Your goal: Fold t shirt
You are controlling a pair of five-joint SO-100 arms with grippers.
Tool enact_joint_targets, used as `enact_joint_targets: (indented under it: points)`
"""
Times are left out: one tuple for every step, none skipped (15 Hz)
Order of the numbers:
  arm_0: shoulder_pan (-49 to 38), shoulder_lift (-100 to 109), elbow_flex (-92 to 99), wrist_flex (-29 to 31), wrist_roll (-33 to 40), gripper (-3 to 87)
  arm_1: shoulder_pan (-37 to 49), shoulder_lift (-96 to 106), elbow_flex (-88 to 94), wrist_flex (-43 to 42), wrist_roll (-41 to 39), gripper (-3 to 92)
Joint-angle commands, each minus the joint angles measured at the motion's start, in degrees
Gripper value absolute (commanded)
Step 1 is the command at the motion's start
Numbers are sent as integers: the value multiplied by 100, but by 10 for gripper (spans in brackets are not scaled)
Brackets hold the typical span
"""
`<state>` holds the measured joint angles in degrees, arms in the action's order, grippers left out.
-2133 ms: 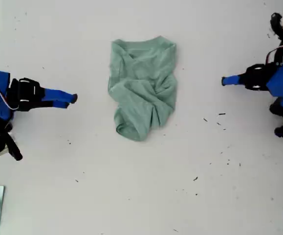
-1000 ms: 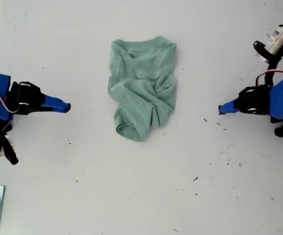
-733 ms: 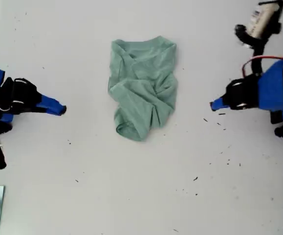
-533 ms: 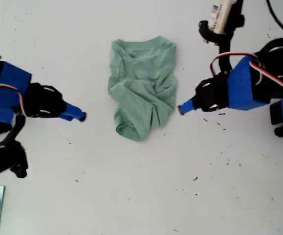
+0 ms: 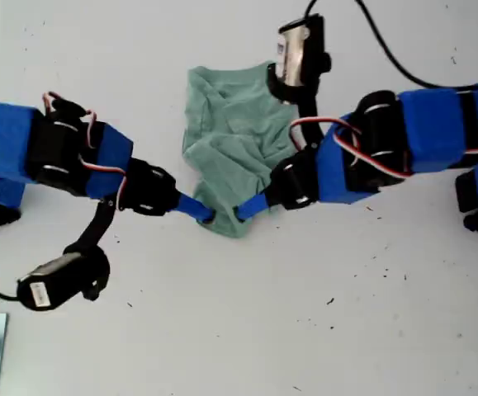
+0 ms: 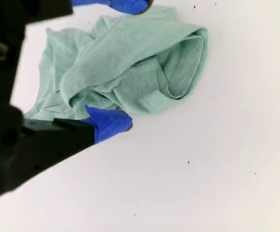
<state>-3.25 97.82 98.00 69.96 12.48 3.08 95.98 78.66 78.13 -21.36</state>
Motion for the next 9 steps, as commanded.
enact_joint_targets:
  points:
    - [-334, -738, -466, -308, 185, 333, 53, -756, -1011, -158, -202, 347]
    - [-439, -1274, -650, -439, 281, 318, 62, -1187, -1257, -193, -229, 344]
    - [-483, -1907, -993, -475, 352, 294, 26, -1564, -1354, -325, -185, 339]
    - [-519, -2566, -1380, -457, 352, 249, -35, -1969, -1406, -448, -114, 331]
    - [-563, -3146, -1758, -431, 360, 167, -88, -2435, -1547, -431, -26, 316]
    - [-571, -3480, -2039, -422, 387, 70, -123, -2830, -1644, -404, 26, 268]
    - [-536, -3498, -2109, -475, 413, -1, -141, -3182, -1749, -229, 132, 113]
    - [-457, -3349, -2118, -475, 387, -1, -167, -3278, -1749, -123, 149, 25]
    - [-316, -3120, -2118, -475, 352, -1, -211, -3208, -1749, 35, 141, 24]
